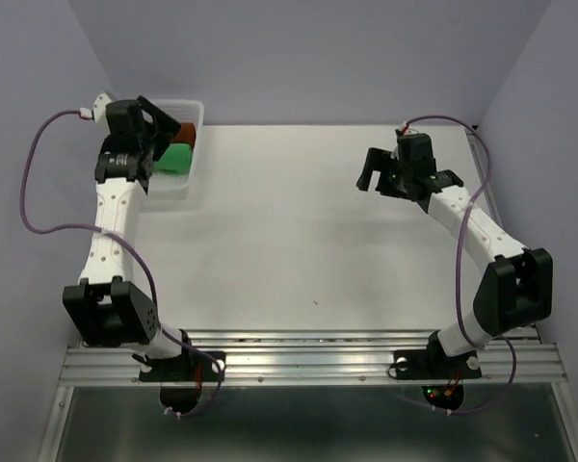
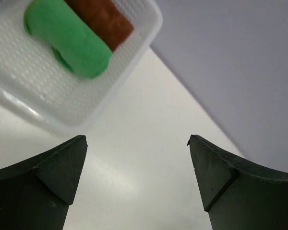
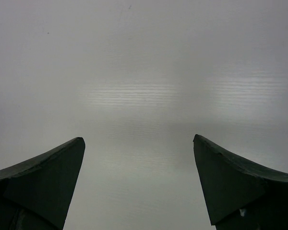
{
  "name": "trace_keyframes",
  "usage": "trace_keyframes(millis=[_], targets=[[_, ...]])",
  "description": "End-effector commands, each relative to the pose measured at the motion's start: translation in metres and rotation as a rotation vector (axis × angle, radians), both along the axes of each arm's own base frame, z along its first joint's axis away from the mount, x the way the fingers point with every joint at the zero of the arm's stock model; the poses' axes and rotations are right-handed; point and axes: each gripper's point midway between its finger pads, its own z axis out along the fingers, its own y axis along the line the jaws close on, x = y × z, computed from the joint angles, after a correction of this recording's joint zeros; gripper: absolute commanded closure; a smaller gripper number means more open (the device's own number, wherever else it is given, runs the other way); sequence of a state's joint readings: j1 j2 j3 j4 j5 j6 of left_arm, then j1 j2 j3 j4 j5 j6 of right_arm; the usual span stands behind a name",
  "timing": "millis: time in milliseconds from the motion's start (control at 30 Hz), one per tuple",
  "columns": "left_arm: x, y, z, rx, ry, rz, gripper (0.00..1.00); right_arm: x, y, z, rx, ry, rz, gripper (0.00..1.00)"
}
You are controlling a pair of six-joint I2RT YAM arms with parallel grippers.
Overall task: Roll the towels
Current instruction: Place the rolled towel into the container
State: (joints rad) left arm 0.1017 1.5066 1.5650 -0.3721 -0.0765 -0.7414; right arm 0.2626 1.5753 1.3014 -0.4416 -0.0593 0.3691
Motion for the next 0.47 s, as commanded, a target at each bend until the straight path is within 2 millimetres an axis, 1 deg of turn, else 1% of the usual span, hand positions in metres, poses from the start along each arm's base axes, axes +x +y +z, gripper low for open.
trace_keyframes(millis=[0,33,67,100,133,167,233,267,300,333,367,433], targets=[[-0.064,-0.024,-0.051,0.05,0.15,-0.053,0.01,-0.011,-0.055,0.025,-0.089,-0.102,-0.29,0.0],[-0.073,-0.027,-0.051,0.041,0.128,-0.059,0.01,-0.017,-0.058,0.026,-0.091,-0.105,-0.299,0.0],[-0.086,-0.029,-0.032,0.037,0.051,-0.06,0.01,-0.028,-0.064,0.029,-0.099,-0.116,-0.316,0.0],[-0.093,-0.034,-0.034,0.038,0.041,-0.066,0.01,-0.034,-0.068,0.031,-0.099,-0.122,-0.329,0.0],[-0.102,-0.032,-0.051,0.046,0.062,-0.049,0.01,-0.039,-0.07,0.031,-0.102,-0.126,-0.335,0.0],[-0.111,-0.035,-0.044,0.023,0.029,-0.048,0.01,-0.049,-0.073,0.032,-0.097,-0.134,-0.337,0.0],[-0.119,-0.043,-0.046,0.008,0.026,-0.088,0.01,-0.059,-0.073,0.034,-0.079,-0.136,-0.336,0.0],[-0.124,-0.042,-0.04,0.01,0.007,-0.086,0.01,-0.065,-0.073,0.04,-0.063,-0.154,-0.331,0.0],[-0.127,-0.042,-0.037,0.012,0.001,-0.084,0.01,-0.07,-0.073,0.037,-0.06,-0.15,-0.323,0.0],[-0.132,-0.05,-0.038,0.017,0.014,-0.105,0.01,-0.073,-0.071,0.039,-0.049,-0.152,-0.316,0.0],[-0.137,-0.049,-0.035,0.019,0.005,-0.099,0.01,-0.077,-0.072,0.038,-0.048,-0.148,-0.317,0.0],[-0.143,-0.046,-0.031,0.029,0.003,-0.083,0.01,-0.084,-0.073,0.044,-0.033,-0.165,-0.321,0.0]])
